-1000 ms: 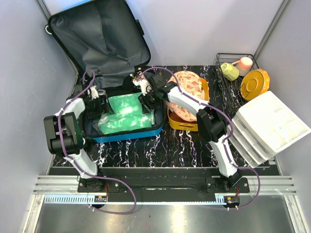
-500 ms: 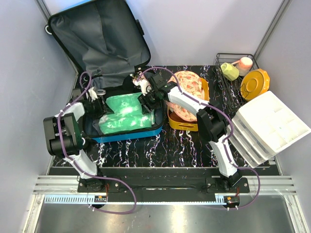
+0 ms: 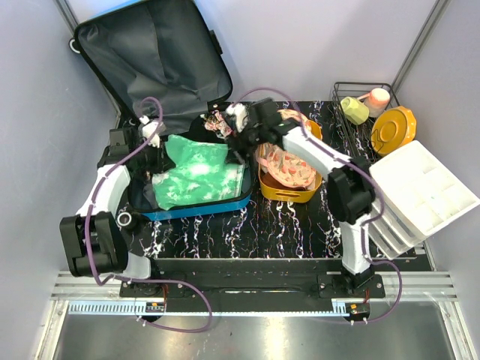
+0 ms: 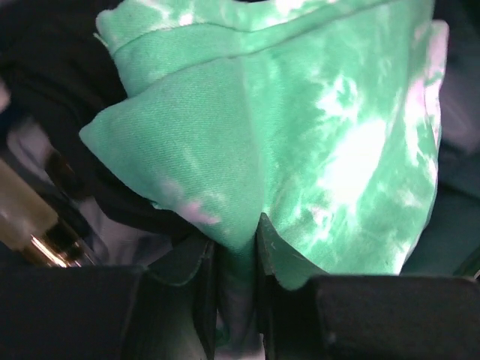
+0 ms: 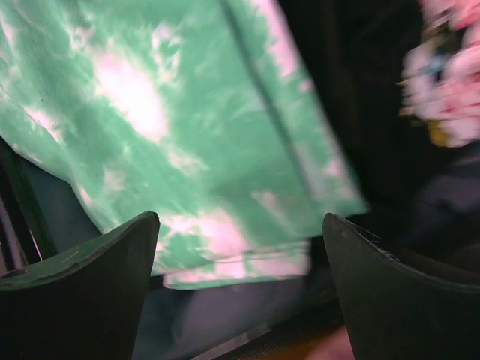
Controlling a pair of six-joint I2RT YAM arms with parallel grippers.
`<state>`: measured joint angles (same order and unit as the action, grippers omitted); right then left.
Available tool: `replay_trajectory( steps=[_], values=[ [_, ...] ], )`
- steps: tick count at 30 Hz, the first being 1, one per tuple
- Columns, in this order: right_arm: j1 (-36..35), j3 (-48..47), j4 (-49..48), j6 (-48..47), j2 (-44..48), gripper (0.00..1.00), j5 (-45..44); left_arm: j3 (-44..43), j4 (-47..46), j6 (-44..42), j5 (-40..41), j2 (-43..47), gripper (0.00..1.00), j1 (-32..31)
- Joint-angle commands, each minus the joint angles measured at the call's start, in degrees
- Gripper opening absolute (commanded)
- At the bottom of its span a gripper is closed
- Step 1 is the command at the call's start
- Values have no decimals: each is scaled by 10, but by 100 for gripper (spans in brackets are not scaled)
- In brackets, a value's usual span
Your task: Open, take out, and arrange the luggage
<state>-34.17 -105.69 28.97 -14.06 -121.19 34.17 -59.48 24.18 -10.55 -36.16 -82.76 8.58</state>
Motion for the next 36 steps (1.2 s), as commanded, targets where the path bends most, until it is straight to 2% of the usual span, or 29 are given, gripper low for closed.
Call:
replay_trajectory(
  steps=[1, 4, 9, 14, 21, 29, 33, 35, 36],
  values=[
    [46, 84, -191, -89, 134, 100, 103, -20, 20, -251, -103, 81, 0, -42],
    [46, 95, -216, -148, 154, 100, 161, -20, 20, -357, -102, 110, 0, -79],
    [37, 87, -273, -156, 148, 100, 223, -13, 9, -483, -108, 153, 0, -131],
    [22, 94, -336, -155, 145, 99, 276, -3, -21, -533, -107, 197, 0, -160],
    [-8, 115, -334, -217, 155, 100, 324, 3, -14, -637, -102, 225, 0, -192],
    [-19, 80, -271, -251, 126, 99, 306, 1, -15, -642, -89, 224, 0, -202],
    [-24, 82, -260, -250, 127, 81, 303, -5, -21, -600, -78, 213, 0, -202],
    [-26, 87, -252, -254, 127, 77, 299, -7, -21, -588, -70, 209, 0, -202],
    [-26, 88, -248, -260, 125, 72, 293, -6, -23, -585, -68, 209, 0, -203]
  ],
)
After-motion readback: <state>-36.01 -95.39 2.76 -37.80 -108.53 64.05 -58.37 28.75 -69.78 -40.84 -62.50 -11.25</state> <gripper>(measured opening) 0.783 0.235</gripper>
